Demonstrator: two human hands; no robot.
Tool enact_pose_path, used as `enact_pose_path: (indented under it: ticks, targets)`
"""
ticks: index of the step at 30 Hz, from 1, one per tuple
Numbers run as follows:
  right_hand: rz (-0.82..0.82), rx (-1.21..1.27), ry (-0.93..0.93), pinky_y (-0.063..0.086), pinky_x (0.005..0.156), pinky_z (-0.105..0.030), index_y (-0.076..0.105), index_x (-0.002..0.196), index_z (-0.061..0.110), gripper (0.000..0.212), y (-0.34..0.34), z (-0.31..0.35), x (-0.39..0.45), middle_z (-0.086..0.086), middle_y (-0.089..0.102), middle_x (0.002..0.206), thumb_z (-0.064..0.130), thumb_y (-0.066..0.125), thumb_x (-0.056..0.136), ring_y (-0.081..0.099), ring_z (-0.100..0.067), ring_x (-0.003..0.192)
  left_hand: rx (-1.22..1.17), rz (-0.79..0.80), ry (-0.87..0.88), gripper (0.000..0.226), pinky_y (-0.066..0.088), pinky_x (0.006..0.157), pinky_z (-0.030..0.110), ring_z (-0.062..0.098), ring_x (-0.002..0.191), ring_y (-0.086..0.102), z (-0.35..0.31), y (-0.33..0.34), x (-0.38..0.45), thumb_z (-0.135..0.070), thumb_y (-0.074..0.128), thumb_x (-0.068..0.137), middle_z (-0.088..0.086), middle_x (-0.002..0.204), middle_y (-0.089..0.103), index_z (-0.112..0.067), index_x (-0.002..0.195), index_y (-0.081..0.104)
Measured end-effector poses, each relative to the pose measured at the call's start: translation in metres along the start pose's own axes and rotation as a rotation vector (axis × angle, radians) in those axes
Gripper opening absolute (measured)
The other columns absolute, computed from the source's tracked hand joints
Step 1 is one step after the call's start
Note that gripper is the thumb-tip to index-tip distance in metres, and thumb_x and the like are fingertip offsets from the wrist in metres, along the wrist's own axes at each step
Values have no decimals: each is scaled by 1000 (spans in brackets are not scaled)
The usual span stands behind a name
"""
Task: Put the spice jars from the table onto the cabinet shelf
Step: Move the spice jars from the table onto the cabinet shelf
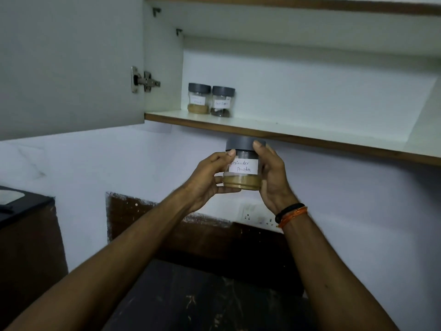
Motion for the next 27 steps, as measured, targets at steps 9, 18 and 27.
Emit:
enact_pose_path:
  ticks: [9,18,27]
  targets:
    - [44,-38,-58,50,97,-63,64,127,8,49,5,59,32,-20,67,125,38,70,89,63,-41,117,112,102,93,52,57,89,55,37,110,68,-59,21,29,-42,70,88,15,122,67,-12,130,60]
    - [-11,14,-107,46,98,-67,70,118,6,45,-5,83,55,-11,70,116,35,74,84,63,-37,116,315,181,130,34,55,95,53,35,109,69,-109,42,61,-47,70,88,11,119,72,-23,111,74]
    - [-20,46,-126,50,97,-63,69,119,5,39,-6,91,74,-7,72,111,31,71,89,67,-30,111,409,173,170,57,59,83,45,31,107,70,-138,50,96,-32,85,76,12,116,72,-9,123,64]
Point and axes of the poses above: each hand's wrist, its own x-axis towards the middle knuckle, its own y-axis out of the palm, z = x × y, the point moved 2 cm from there along x, towards the middle knuckle
